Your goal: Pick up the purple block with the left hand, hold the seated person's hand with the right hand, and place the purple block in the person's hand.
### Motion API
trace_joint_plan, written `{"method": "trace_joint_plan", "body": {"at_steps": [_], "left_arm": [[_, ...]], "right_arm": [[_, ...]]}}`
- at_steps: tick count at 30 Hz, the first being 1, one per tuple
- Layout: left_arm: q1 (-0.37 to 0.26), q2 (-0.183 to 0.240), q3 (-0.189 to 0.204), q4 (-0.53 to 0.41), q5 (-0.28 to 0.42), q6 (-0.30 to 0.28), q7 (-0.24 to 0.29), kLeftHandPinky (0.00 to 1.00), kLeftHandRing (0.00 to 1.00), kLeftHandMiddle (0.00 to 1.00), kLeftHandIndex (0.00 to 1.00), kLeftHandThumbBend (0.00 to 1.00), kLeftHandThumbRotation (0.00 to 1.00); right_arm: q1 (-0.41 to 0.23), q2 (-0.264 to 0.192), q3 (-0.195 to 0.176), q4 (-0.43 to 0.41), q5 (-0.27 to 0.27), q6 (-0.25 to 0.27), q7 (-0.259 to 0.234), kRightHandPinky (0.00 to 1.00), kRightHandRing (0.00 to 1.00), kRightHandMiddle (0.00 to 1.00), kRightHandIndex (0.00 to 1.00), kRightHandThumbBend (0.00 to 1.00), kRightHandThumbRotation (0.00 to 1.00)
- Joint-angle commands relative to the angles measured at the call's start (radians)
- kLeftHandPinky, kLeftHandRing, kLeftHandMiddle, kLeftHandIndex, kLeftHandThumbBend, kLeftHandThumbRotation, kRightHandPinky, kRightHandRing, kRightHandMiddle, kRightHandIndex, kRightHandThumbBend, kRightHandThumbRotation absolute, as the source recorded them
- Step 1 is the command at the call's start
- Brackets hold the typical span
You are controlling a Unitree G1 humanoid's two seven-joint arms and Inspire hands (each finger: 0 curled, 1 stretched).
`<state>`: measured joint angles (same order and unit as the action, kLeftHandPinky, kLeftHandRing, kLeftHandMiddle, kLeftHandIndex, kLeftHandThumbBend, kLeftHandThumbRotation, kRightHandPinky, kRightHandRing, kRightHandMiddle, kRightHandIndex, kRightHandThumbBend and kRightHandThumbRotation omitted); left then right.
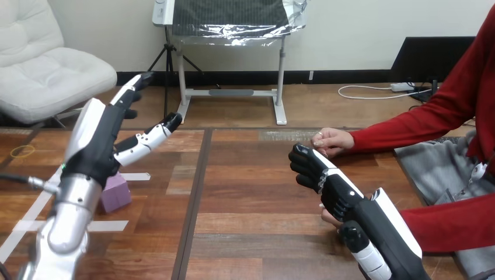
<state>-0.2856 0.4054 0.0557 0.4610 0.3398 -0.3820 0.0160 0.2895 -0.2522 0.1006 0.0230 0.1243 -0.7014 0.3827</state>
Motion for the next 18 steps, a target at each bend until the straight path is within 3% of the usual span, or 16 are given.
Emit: {"method": "trace_joint_plan", "body": {"at_steps": [1, 18], "left_arm": [[-0.125, 0.043, -0.028, 0.09, 0.04, 0.001, 0.027, 0.85, 0.91, 0.92, 0.92, 0.62, 0.65], [-0.257, 0.079, -0.091, 0.312, 0.122, 0.043, 0.069, 0.92, 0.91, 0.93, 0.93, 0.61, 0.59]], "right_arm": [[-0.04, -0.017, -0.028, -0.062, 0.027, 0.003, 0.006, 0.92, 0.93, 0.93, 0.94, 0.89, 1.0], [-0.042, -0.027, -0.026, -0.074, 0.04, 0.015, 0.014, 0.92, 0.93, 0.93, 0.94, 0.88, 1.0]]}}
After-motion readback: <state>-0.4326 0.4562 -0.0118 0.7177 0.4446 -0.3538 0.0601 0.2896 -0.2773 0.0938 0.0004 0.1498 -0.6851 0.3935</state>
